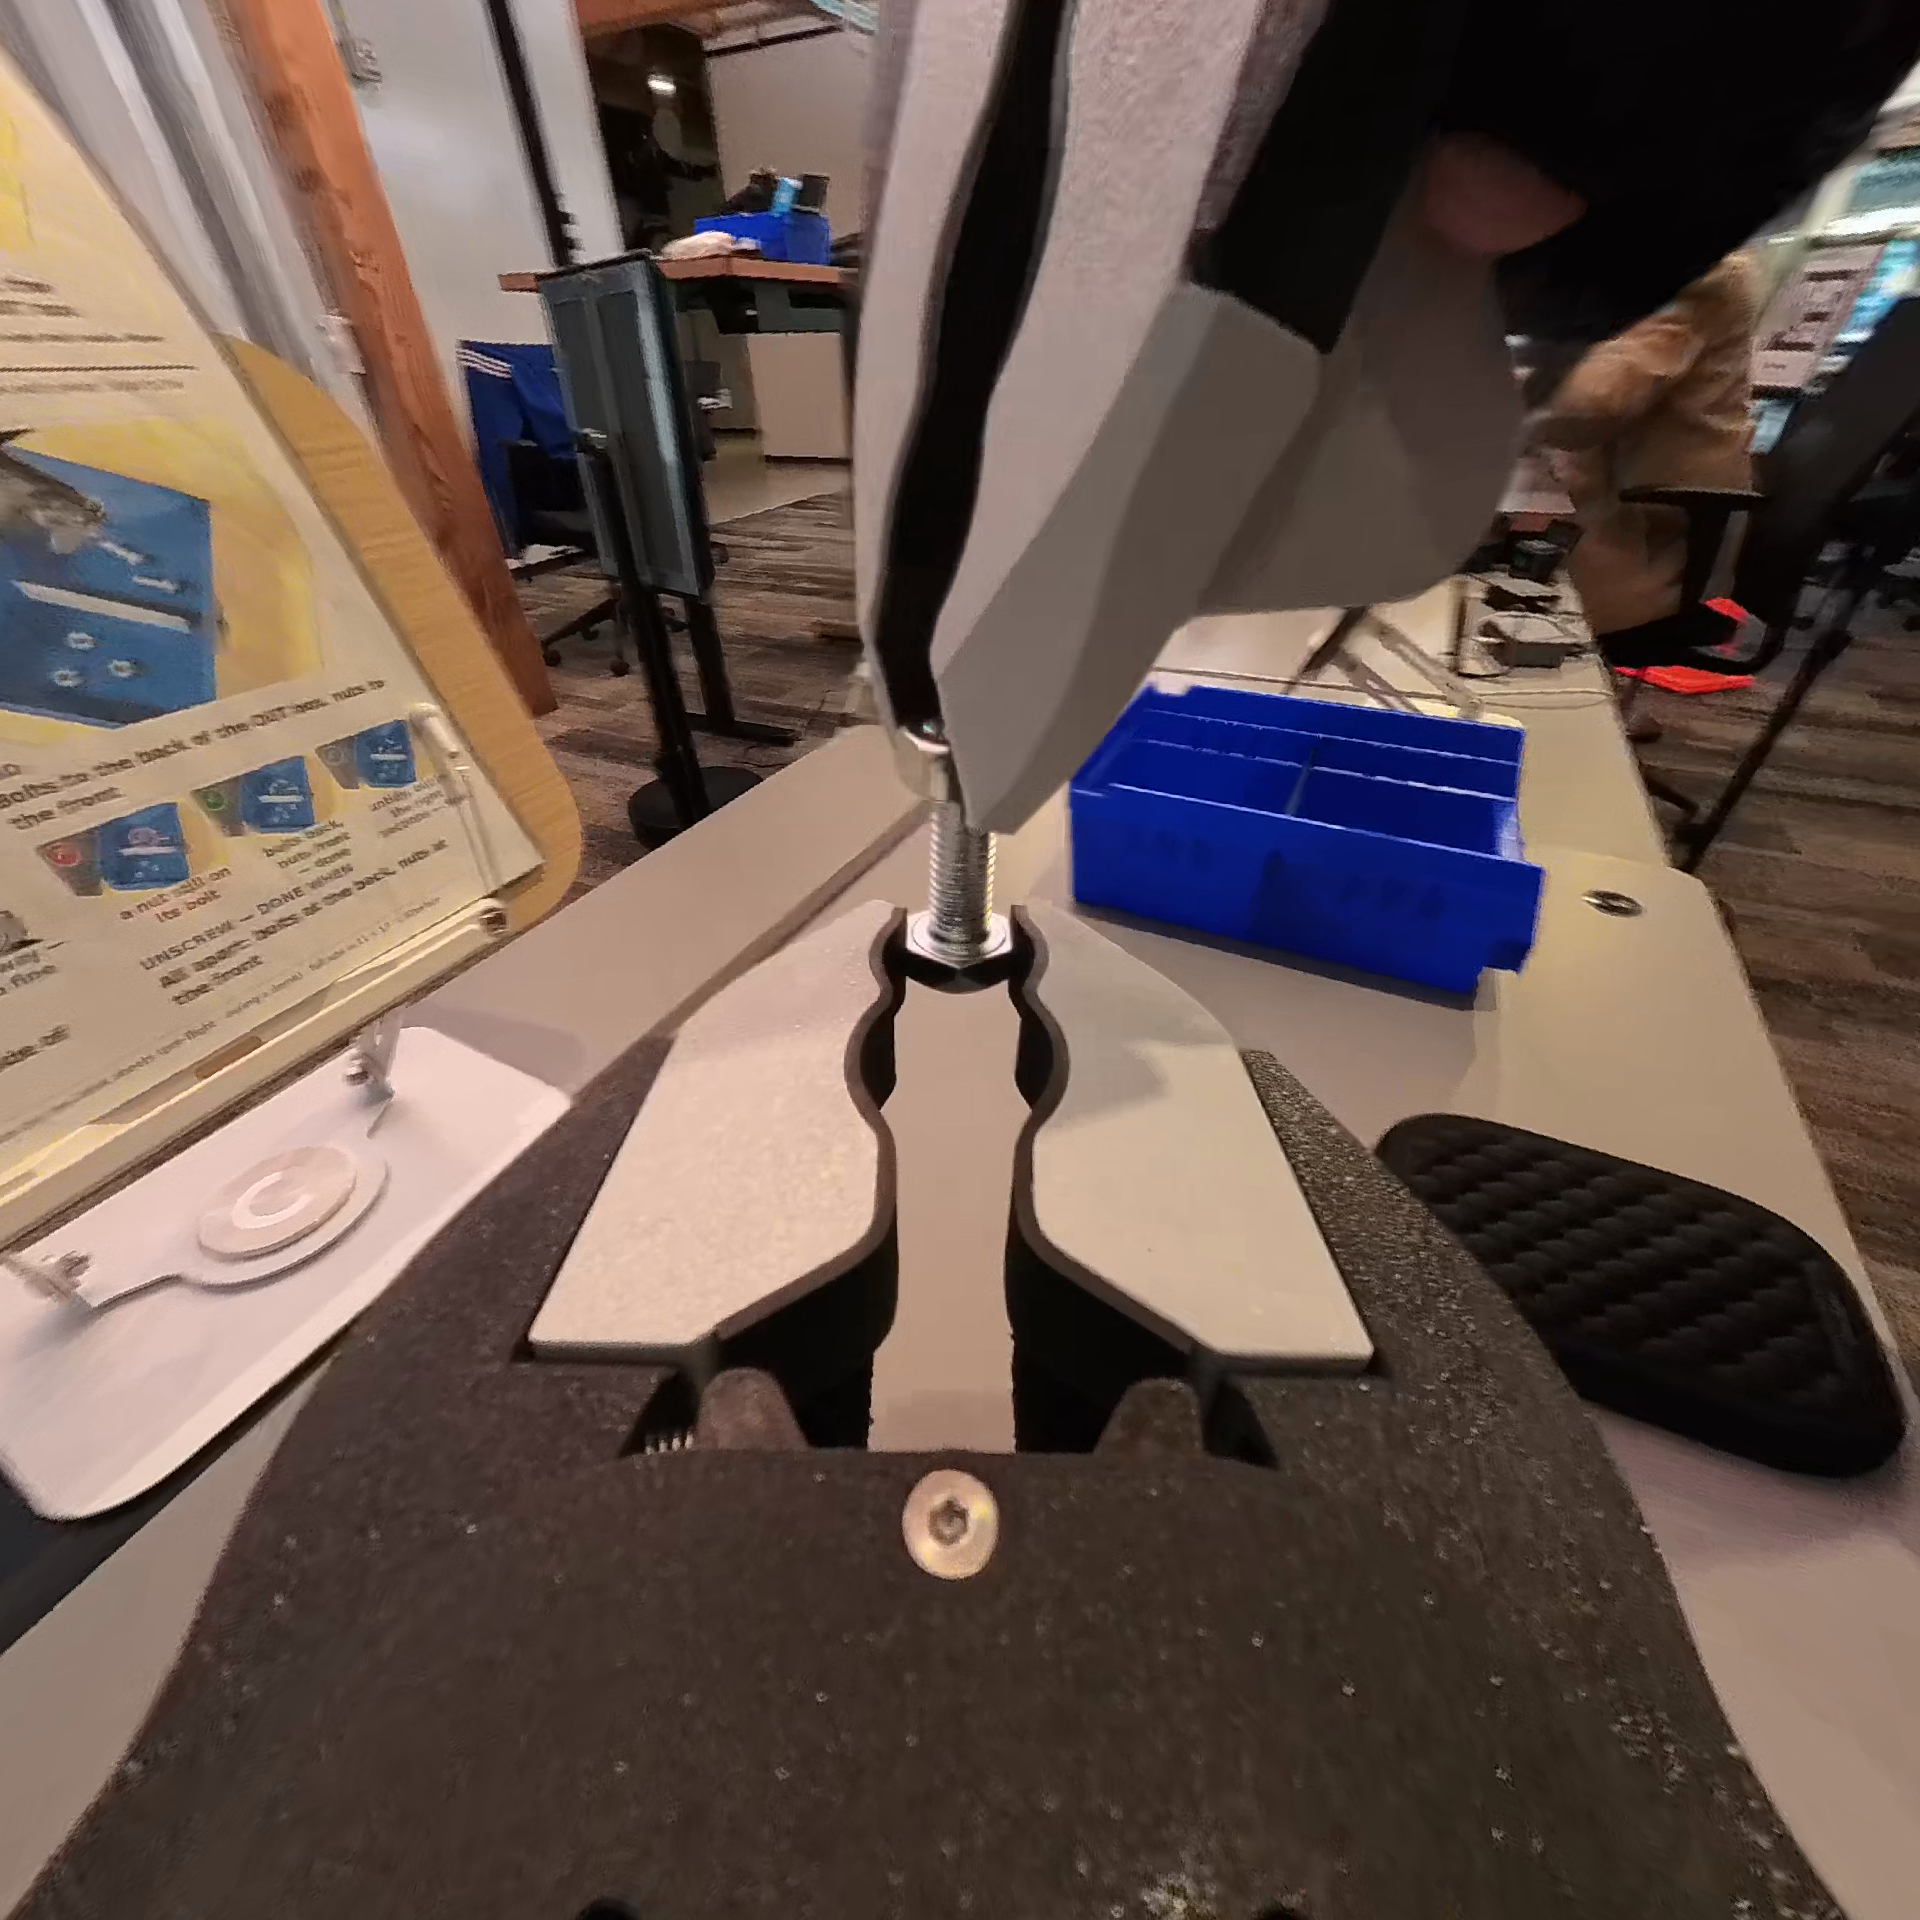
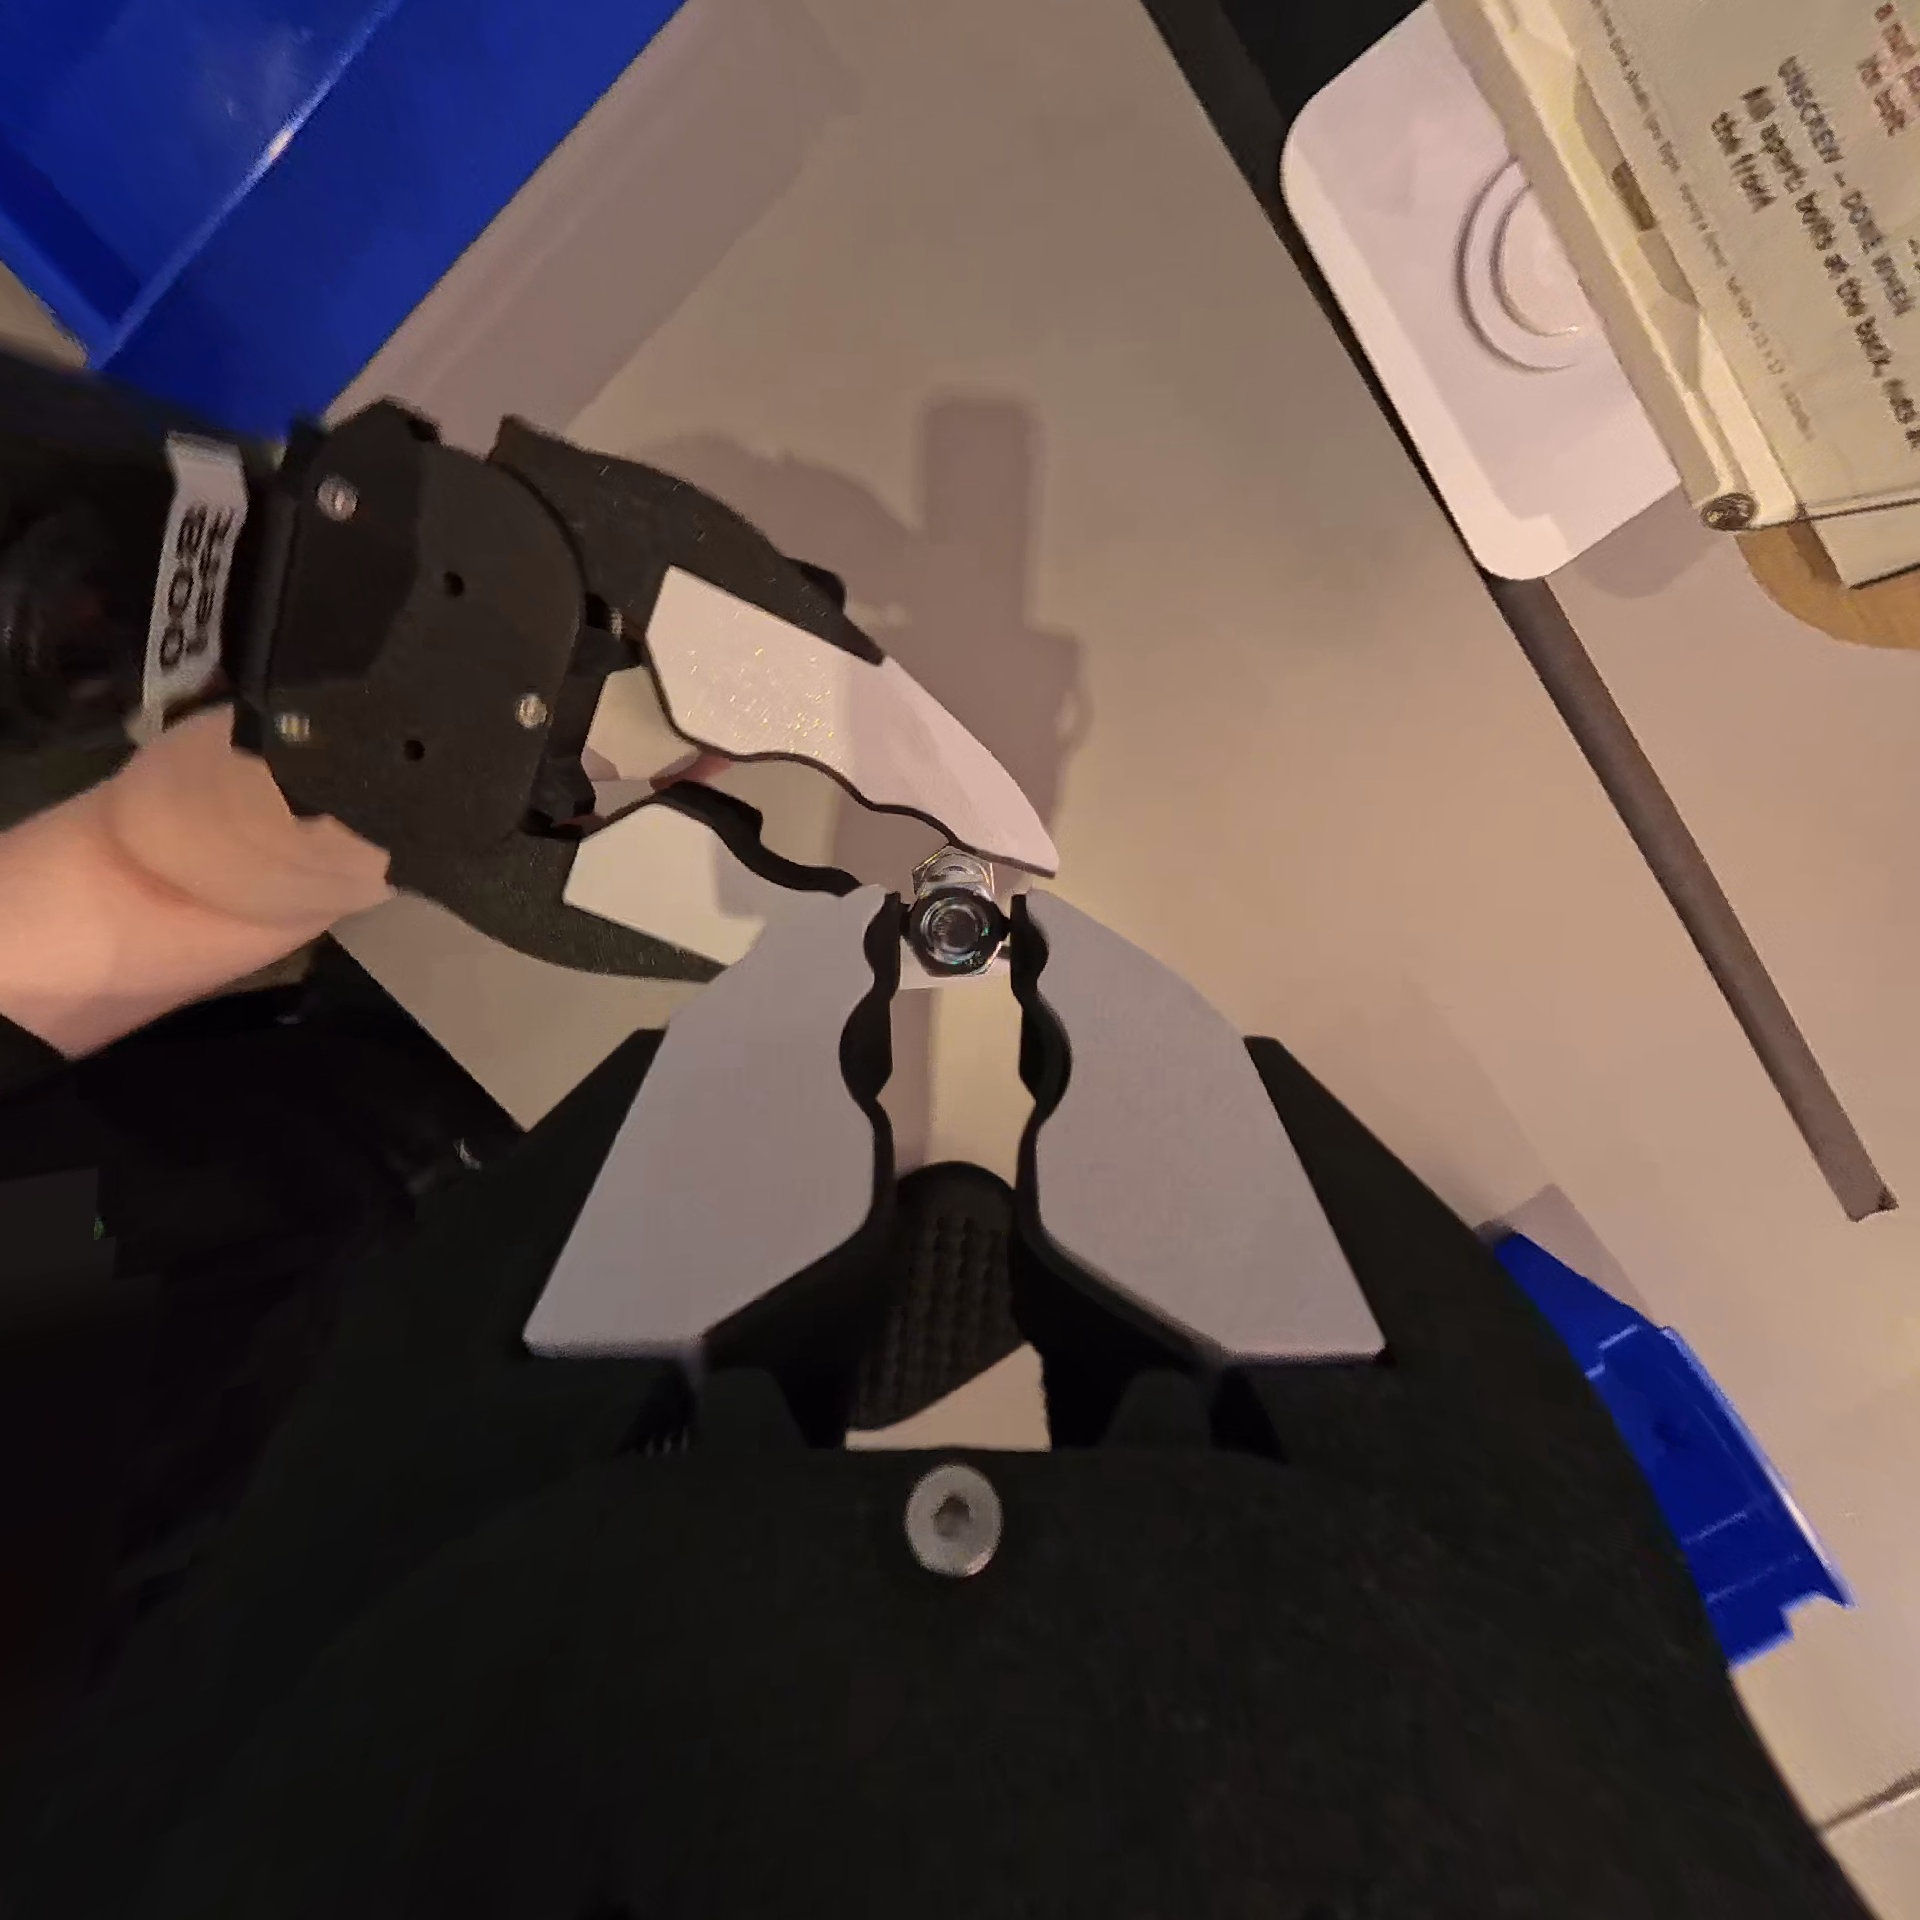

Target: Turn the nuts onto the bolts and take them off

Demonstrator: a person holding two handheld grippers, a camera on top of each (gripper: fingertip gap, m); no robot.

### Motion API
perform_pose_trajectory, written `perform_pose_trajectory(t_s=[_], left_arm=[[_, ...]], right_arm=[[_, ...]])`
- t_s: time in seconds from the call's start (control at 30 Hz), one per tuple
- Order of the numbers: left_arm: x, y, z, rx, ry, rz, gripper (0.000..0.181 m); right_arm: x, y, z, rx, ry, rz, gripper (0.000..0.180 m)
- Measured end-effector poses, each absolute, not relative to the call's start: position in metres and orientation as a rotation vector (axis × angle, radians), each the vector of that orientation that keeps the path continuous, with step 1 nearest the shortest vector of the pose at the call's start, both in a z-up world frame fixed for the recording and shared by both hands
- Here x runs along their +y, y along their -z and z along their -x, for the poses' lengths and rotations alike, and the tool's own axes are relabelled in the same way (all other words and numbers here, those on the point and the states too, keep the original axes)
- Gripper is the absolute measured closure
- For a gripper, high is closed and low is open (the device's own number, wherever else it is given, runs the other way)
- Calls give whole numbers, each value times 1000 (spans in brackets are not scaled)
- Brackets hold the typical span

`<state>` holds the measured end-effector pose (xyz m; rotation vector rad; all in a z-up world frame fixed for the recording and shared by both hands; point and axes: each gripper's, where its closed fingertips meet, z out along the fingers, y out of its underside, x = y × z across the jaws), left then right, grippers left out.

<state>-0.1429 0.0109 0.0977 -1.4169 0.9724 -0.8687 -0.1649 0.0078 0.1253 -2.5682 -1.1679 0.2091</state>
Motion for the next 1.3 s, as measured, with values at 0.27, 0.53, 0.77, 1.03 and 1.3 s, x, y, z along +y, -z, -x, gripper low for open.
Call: perform_pose_trajectory(t_s=[0.27,0.53,0.77,1.03,1.3], left_arm=[[-51,-92,143,1324,1318,1340,163],[-49,-90,140,1329,1272,1327,162],[0,-98,146,1059,932,1409,163],[21,-94,146,949,700,1447,163],[20,-92,144,961,693,1445,163]], right_arm=[[-38,-122,163,-1853,-347,2224,160],[-42,-121,162,-1938,-330,1991,158],[2,-153,161,-1205,-295,2252,147],[16,-142,158,-931,-274,2400,138],[11,-122,158,-1012,-223,2465,161]])
